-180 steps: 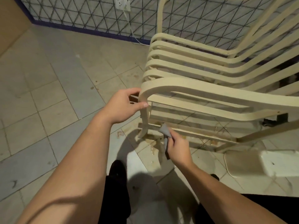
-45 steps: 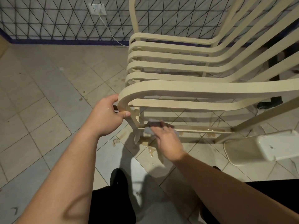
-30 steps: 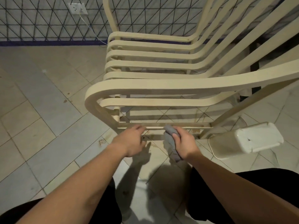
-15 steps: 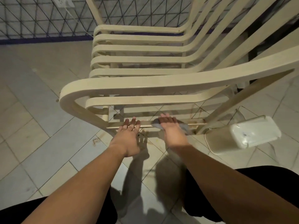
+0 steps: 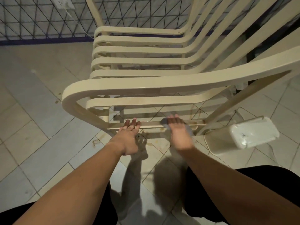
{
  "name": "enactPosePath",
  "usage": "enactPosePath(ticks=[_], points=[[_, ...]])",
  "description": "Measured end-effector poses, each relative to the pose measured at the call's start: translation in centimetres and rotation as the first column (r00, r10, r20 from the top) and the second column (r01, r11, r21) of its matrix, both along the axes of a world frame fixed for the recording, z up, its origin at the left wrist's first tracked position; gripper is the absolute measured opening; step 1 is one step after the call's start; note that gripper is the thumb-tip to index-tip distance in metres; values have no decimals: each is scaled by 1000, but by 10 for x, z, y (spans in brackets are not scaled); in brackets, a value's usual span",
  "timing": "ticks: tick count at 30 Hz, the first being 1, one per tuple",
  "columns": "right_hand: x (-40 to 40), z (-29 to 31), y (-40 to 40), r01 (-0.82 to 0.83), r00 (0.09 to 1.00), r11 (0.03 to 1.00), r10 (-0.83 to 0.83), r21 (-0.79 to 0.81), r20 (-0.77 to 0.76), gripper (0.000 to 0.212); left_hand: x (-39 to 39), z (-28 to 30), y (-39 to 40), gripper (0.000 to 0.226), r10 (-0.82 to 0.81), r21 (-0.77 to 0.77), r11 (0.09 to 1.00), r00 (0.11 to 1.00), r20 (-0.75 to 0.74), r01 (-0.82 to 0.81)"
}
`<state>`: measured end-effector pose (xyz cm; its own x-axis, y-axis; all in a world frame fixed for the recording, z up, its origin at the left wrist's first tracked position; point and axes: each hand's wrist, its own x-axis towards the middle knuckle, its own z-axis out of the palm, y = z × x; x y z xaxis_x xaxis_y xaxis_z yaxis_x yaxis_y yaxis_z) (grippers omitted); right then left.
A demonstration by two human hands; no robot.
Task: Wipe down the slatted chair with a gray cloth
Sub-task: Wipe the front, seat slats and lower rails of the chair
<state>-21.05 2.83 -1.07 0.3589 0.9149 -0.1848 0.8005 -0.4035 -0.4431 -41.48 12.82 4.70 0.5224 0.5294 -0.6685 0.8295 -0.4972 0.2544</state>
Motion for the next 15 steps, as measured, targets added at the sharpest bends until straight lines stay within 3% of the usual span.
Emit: enactPosePath(ticks=[3,6,8,10,12,14,15], points=[[-35,2,-5,-130,989,991,128,-37,-72,95,1,1,1,100,7,-6,1000,1000,-1,-7],[-48,12,-20,-291,933,953,302,85,-196,83,2,2,3,100,13,-14,1000,1000,-1,-13],[-36,11,-30,-70,968,988,101,139,-232,68,3,4,3,100,6,-14,1000,1000,-8,-7],[-13,6,-28,179,974,974,-154,142,-166,61,3,4,2,100,7,-20,1000,1000,-8,-7],[4,4,-18,197,979,979,-194,57,-57,65,2,4,1,100,15,-22,1000,1000,-6,-15],[-2,3,-9,91,995,992,-88,-92,43,74,2,3,1,100,20,-24,999,1000,-2,-20],[-13,4,-8,21,1000,993,-19,-116,18,79,2,4,2,100,24,-29,999,1000,1,-23]])
